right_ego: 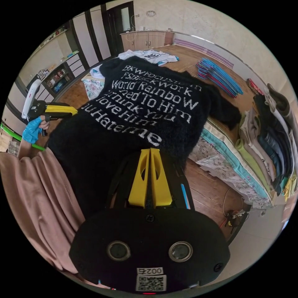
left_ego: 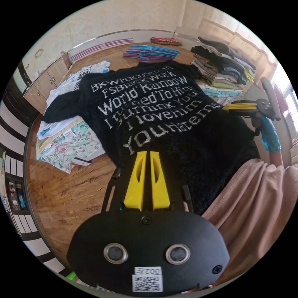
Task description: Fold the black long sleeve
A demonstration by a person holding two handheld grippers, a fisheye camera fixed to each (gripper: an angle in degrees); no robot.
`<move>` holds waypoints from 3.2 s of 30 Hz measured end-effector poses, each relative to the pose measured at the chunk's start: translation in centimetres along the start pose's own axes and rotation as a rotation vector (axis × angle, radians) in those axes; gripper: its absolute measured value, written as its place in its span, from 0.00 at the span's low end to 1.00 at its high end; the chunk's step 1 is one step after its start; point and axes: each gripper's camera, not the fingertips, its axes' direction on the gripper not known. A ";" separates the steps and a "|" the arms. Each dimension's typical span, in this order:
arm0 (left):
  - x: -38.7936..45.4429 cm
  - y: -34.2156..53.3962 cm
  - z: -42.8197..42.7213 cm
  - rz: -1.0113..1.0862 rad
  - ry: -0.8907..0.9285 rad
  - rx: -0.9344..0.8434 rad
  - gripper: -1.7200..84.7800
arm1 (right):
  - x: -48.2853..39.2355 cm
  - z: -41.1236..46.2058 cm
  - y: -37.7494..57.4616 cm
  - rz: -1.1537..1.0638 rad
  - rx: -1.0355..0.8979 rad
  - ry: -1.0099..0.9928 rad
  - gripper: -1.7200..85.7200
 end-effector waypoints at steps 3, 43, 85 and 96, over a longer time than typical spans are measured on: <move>-0.3 0.2 -0.5 -0.006 0.012 0.007 0.00 | -0.5 -0.3 0.0 -0.002 0.024 0.013 0.01; -3.9 15.8 -9.8 0.049 0.046 0.057 0.06 | -24.4 -0.9 -3.6 -0.802 0.030 -0.364 0.11; -2.8 25.8 -15.9 0.097 -0.104 0.117 0.01 | -8.6 -10.1 8.3 -0.444 0.045 -0.076 0.14; -2.8 26.1 -16.0 0.032 -0.102 0.091 0.01 | 1.8 -12.7 20.0 0.149 0.133 -0.047 0.18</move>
